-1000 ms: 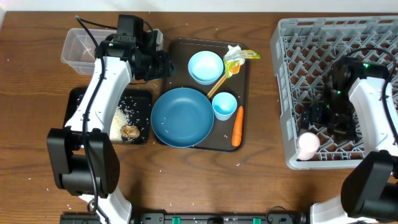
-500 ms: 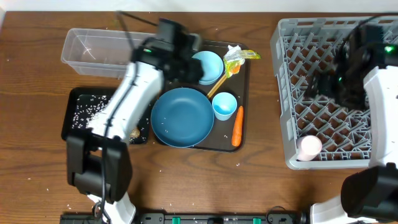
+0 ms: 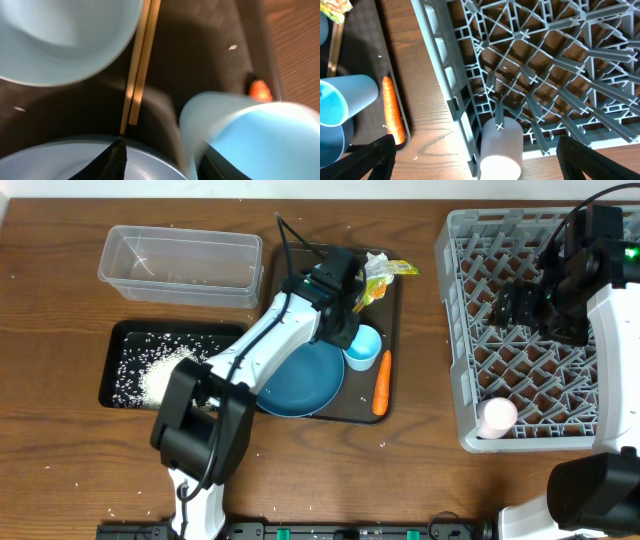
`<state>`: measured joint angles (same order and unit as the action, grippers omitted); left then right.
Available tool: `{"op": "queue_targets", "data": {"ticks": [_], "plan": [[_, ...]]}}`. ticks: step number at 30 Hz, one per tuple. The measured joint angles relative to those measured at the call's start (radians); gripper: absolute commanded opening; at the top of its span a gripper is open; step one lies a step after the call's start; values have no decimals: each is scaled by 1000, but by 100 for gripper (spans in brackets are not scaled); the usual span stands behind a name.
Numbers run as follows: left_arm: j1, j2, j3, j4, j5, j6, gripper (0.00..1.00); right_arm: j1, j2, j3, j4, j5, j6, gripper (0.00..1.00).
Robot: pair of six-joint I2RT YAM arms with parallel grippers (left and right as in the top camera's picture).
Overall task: Sort waste into correct bins and load items into the dishwasher rack
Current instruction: 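Grasp the blue cup with the left gripper and lift it, then hand the blue cup from the left gripper to the right gripper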
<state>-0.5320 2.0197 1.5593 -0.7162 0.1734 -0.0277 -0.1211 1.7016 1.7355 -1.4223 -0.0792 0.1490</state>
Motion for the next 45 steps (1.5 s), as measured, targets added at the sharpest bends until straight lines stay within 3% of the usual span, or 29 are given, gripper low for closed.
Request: {"op": "queue_targets", "data": {"ticks": [2,3,4,5,12,16,20,26,35,45], "plan": [[-6,6,0,-2,3,0,38,0,0,0,3,0,0,95],[-10,6,0,-1,3,1,28,0,0,0,4,0,0,95],[-15,6,0,1,3,4,11,0,0,0,6,0,0,94],[-20,6,0,3,3,0,6,0,0,0,8,0,0,94],[-39,6,0,0,20,3,6,0,0,0,14,0,0,93],[-26,-10,0,-17,100,2,6,5,0,0,31,-15,-2,90],[21,-76,1,16,253,2,6,26,0,-4,124,-144,-58,91],[195,-185,27,101,567,-19,6,95,0,-40,311,-502,-216,95],[412,-188,33,184,1006,-51,6,217,0,-111,619,-954,-341,99],[430,-188,33,245,1269,-55,6,342,0,-195,865,-1106,-359,99]]}}
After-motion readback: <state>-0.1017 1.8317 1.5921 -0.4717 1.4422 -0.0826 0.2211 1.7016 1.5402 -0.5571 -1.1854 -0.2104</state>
